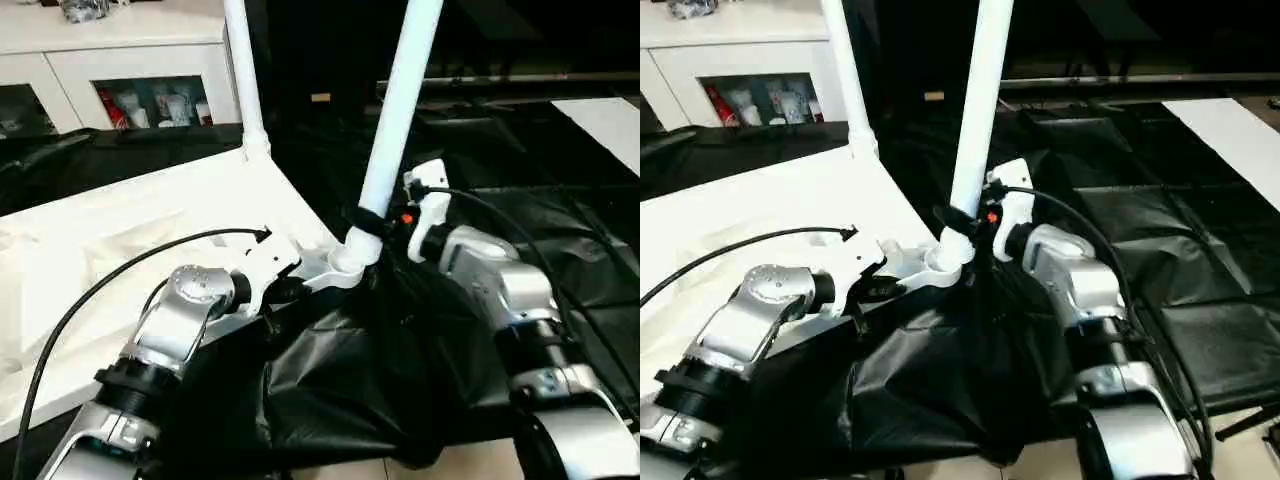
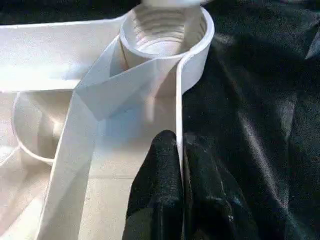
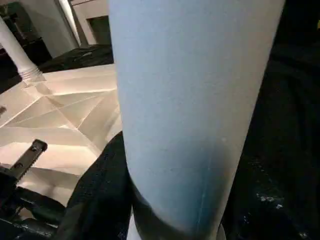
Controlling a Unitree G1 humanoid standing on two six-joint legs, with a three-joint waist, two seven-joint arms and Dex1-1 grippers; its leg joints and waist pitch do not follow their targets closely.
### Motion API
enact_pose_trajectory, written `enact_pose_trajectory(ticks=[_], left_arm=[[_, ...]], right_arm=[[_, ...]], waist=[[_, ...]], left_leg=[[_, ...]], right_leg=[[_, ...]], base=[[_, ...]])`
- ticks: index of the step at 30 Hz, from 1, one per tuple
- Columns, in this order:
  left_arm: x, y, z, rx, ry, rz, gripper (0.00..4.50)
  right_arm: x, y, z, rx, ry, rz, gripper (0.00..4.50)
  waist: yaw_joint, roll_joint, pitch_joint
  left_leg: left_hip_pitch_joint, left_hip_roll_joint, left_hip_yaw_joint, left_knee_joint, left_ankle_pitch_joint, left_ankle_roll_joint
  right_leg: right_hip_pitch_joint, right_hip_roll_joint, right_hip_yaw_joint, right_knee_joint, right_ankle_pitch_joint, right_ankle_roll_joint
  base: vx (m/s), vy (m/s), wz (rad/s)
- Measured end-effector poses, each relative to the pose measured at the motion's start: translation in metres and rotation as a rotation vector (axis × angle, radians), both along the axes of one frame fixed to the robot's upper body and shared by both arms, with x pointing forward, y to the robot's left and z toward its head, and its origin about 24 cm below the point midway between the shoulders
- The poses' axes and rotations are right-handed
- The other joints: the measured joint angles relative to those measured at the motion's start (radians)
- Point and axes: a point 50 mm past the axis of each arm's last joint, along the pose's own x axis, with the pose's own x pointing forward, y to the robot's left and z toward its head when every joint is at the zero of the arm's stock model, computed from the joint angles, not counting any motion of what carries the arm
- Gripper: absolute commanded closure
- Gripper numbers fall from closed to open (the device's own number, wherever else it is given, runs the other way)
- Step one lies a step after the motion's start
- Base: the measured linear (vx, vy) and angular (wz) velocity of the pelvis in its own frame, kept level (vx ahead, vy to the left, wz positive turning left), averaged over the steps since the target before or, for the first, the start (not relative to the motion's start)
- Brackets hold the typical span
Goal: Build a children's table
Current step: Insert table leg to table base
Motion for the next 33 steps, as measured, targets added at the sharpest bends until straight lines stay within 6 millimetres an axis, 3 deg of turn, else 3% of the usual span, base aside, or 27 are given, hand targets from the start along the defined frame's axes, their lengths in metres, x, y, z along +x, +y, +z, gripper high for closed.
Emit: enact_pose_trajectory(ticks=[8,25,33], left_arm=[[-0.003,0.003,0.0,-0.018,-0.012,0.012,4.5],[-0.002,0.006,0.004,0.065,-0.017,-0.058,4.5],[0.001,0.005,0.004,0.063,-0.009,-0.067,4.5]], right_arm=[[-0.002,0.009,-0.004,0.017,0.007,0.063,2.59],[0.003,0.017,-0.011,-0.018,-0.012,0.075,2.6],[0.006,0.01,-0.015,0.01,0.048,0.067,2.6]], waist=[[-0.001,-0.007,0.0],[-0.004,-0.035,-0.005],[-0.001,-0.037,-0.006]], left_leg=[[-0.001,0.0,0.009,-0.006,0.007,0.01],[0.0,0.001,0.01,-0.007,0.007,0.009],[0.0,0.001,0.011,-0.007,0.007,0.009]], right_leg=[[-0.005,-0.002,0.003,0.0,0.0,0.0],[-0.005,-0.002,0.002,0.0,0.001,-0.001],[-0.004,-0.002,0.002,0.0,0.001,-0.001]], base=[[0.0,0.0,0.0],[0.0,0.0,0.0],[0.0,0.0,0.0]])
